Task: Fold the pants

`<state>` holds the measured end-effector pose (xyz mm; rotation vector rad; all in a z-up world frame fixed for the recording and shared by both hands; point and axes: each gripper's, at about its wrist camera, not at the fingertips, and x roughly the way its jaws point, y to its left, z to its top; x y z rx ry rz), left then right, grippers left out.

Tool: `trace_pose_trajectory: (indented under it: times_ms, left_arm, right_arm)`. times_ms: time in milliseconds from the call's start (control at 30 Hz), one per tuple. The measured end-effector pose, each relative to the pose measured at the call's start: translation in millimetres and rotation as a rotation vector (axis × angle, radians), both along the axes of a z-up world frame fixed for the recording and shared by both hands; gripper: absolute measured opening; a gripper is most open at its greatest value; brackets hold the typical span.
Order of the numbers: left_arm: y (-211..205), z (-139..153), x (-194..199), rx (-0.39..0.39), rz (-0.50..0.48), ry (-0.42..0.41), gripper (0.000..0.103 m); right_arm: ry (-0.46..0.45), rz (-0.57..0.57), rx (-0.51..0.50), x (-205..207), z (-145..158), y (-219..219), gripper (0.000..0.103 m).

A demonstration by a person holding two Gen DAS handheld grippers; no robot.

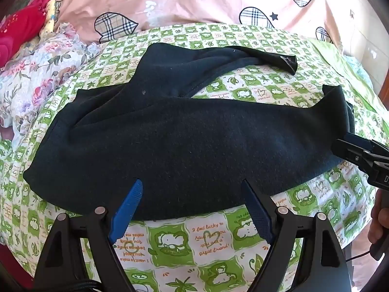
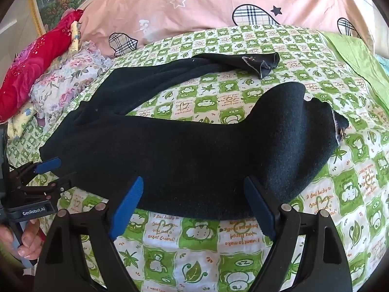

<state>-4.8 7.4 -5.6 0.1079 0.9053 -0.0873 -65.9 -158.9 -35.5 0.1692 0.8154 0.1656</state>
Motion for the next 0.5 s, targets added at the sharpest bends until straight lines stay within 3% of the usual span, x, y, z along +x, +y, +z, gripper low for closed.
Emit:
trace_pose_trajectory:
  times_ms: [500]
  left_arm:
    - [-0.1, 4.2, -0.2, -0.008, 0.000, -0.010, 0.084]
  right_arm:
    - [-0.011, 0.008, 0.002, -0.6, 3.2, 6.5, 0.085]
